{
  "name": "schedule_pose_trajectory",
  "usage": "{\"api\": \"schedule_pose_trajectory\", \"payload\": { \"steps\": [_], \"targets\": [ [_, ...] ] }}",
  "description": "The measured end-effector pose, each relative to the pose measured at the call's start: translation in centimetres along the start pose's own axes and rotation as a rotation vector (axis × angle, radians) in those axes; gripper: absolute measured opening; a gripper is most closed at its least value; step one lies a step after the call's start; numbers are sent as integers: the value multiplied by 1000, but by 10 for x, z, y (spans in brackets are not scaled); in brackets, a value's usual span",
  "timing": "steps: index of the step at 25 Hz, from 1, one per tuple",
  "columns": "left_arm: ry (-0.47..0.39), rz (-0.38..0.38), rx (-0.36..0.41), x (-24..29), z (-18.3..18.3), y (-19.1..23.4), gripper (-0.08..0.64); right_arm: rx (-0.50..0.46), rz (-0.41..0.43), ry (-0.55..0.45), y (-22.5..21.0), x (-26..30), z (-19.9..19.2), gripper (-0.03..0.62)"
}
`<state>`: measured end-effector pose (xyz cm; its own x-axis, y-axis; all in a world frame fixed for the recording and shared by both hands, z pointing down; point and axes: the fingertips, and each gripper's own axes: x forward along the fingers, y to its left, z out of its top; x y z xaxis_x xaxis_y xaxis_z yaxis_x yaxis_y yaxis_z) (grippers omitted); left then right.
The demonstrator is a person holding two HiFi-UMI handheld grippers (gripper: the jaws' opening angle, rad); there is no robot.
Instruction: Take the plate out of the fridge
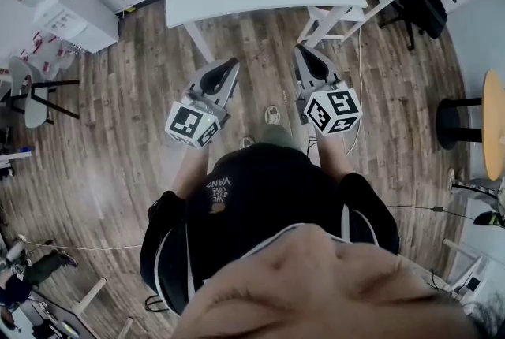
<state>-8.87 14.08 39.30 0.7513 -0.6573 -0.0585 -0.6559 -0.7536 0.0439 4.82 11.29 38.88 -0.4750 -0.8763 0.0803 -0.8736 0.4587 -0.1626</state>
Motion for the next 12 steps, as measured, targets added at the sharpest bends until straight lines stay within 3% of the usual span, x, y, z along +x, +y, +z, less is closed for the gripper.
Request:
{"api": "schedule_pose_trajectory", "payload": {
  "steps": [12],
  "targets": [
    [16,63,2,65,-6,46,25,9,29,25,-63,63,4,11]
  ]
}}
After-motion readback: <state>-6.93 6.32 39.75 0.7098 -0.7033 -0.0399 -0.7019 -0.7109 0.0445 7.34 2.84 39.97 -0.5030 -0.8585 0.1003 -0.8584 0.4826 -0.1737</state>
